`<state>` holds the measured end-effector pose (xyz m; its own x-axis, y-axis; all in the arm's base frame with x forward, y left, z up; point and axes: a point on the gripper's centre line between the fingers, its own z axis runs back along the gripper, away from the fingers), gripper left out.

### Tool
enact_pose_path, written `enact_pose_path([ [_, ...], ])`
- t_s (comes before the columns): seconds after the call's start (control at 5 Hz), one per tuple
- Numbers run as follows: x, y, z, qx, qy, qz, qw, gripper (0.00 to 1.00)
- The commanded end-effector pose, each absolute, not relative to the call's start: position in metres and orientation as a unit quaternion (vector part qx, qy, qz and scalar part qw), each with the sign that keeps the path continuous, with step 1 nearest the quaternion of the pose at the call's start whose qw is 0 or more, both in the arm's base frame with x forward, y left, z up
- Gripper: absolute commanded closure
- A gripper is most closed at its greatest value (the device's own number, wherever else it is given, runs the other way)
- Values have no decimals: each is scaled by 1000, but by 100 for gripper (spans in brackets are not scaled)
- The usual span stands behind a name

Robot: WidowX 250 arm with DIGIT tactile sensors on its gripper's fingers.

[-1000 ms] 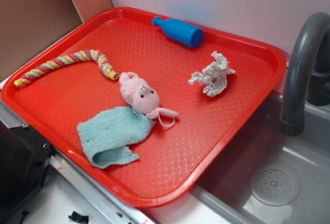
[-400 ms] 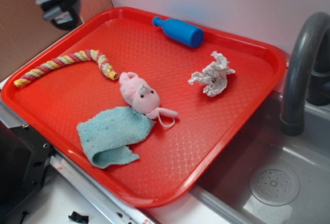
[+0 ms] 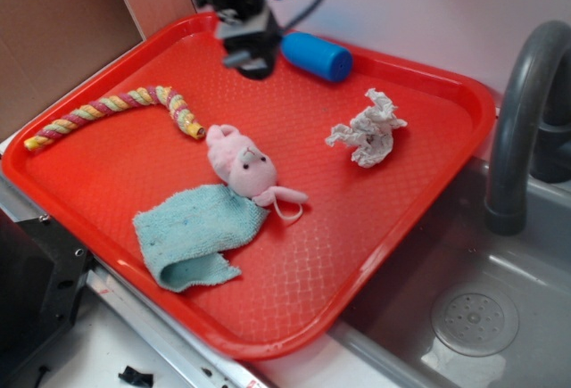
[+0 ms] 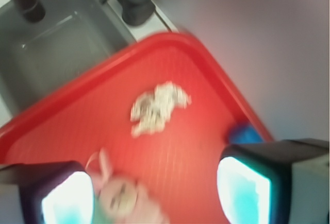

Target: Grab the white paper.

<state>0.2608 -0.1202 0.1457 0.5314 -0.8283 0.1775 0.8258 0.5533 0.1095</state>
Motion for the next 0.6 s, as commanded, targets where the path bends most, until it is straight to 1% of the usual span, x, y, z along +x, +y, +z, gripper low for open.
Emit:
enact_pose_path([
  [0.0,299,-153,110,-42,-94,-557,824,0],
  [0.2,304,-145,89,-47,-67,-562,823,0],
  [0.4,303,-142,70,-45,-39,-567,821,0],
])
